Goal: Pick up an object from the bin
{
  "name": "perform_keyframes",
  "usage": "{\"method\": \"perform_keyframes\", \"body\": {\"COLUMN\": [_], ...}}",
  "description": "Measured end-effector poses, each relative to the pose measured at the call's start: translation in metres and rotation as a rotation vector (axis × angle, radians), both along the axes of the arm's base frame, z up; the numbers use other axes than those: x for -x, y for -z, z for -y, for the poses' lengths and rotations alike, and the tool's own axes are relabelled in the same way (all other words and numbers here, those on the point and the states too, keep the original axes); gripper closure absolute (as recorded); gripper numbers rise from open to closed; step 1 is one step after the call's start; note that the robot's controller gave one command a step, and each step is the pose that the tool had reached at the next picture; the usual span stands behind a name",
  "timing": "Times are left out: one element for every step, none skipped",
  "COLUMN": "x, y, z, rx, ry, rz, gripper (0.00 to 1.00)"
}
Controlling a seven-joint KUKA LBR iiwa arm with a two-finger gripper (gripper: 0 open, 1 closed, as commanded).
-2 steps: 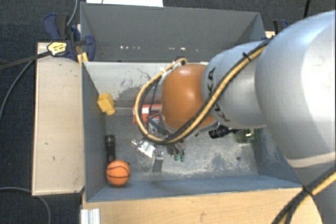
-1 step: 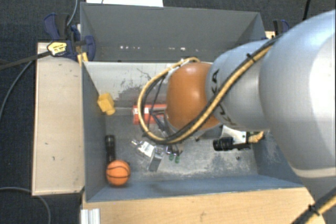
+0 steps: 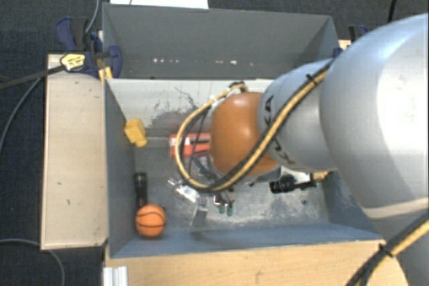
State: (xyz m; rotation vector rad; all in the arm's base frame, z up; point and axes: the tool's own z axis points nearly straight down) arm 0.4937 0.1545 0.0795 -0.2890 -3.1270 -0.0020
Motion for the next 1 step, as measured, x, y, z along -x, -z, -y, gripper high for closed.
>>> {"method": "perform_keyframes", "body": {"x": [0.0103], "y": [0.0093], "z": [0.0017], "rx": [0.001], "ry": [0.352], "rz": [-0.003], "gripper": [1.0]}}
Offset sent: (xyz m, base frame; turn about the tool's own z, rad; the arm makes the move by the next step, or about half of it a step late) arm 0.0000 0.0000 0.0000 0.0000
